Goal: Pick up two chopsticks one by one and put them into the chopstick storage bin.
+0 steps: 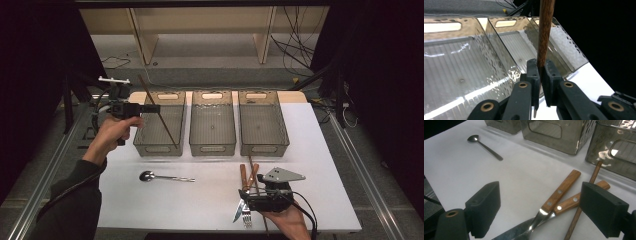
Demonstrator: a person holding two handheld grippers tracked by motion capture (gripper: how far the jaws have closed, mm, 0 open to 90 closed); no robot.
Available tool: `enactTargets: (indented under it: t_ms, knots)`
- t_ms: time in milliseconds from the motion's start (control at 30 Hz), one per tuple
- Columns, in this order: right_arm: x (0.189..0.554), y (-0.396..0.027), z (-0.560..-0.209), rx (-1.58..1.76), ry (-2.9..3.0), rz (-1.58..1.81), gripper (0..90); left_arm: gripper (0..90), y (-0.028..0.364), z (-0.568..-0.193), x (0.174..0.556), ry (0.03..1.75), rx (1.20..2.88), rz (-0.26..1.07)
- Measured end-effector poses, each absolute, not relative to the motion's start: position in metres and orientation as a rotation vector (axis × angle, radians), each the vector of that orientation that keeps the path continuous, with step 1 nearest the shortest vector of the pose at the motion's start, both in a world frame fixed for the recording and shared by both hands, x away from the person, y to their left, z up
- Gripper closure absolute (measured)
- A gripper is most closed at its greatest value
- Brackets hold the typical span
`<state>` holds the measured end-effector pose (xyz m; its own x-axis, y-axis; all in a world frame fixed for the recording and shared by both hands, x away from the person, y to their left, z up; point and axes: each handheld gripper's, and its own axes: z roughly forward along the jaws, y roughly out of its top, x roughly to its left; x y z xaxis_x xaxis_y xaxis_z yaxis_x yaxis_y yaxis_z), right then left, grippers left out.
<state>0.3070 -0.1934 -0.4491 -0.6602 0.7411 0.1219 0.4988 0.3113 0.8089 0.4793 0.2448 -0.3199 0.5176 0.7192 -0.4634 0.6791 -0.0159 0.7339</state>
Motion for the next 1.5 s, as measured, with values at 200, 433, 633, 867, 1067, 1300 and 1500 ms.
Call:
enactTargets:
  t_ms: [200,433,633,867,1067,1300,1500]
  knots:
    - [0.307,-0.195,-0.450,1.144,2.304,1.283,18.1,84.2,0.248,-0.311,0.495,1.224,1.735,0.086]
    - [0.307,-0.195,-0.450,1.142,2.304,1.286,18.2,84.2,0.249,-0.319,0.510,1.273,1.713,0.087]
    - [0.307,-0.195,-0.450,1.144,2.307,1.283,18.2,84.2,0.251,-0.334,0.518,1.316,1.692,0.073]
    - [0.307,-0.195,-0.450,1.142,2.304,1.286,18.2,84.2,0.248,-0.351,0.525,1.355,1.694,0.051]
    - [0.306,-0.196,-0.450,1.143,2.298,1.287,18.1,84.2,0.242,-0.359,0.529,1.366,1.711,0.033]
    - [0.307,-0.195,-0.450,1.139,2.301,1.286,18.2,84.1,0.240,-0.364,0.531,1.378,1.726,0.029]
    - [0.306,-0.195,-0.451,1.138,2.304,1.288,18.3,83.9,0.235,-0.374,0.532,1.399,1.741,0.025]
